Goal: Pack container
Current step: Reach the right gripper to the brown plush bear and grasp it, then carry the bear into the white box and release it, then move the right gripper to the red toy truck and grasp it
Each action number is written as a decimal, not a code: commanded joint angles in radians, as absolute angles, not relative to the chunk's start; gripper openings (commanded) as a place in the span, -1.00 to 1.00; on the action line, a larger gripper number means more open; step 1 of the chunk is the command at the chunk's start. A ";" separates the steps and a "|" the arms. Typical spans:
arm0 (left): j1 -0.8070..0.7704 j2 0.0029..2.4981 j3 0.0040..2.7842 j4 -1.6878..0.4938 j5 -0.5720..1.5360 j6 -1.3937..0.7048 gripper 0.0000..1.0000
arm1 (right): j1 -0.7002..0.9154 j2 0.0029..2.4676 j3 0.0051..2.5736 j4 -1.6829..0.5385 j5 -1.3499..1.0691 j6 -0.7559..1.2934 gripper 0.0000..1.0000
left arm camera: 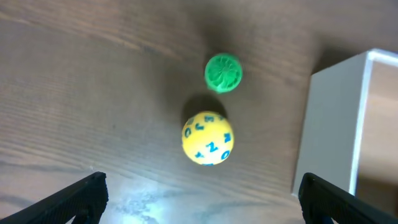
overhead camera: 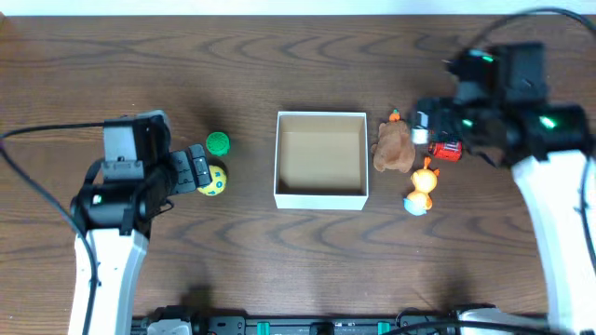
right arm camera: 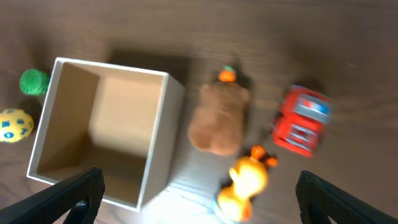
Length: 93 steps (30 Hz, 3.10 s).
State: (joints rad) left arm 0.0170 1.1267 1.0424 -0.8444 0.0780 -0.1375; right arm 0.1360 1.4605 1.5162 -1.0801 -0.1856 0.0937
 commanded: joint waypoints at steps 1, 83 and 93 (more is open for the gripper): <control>0.022 1.151 1.060 -0.868 0.063 -0.124 0.96 | 0.179 1.543 1.533 -1.079 -0.183 0.074 0.98; 0.021 1.156 1.058 -0.935 0.063 -0.124 0.96 | 0.592 1.748 1.534 -0.676 0.047 0.567 0.54; 0.021 1.156 1.058 -0.935 0.063 -0.125 0.96 | 0.263 1.479 1.534 -0.922 0.164 0.567 0.65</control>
State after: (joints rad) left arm 0.0170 1.1576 1.0424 -0.9329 0.0746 -0.1329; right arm 0.3656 1.4876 1.5330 -0.8772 0.1287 0.5835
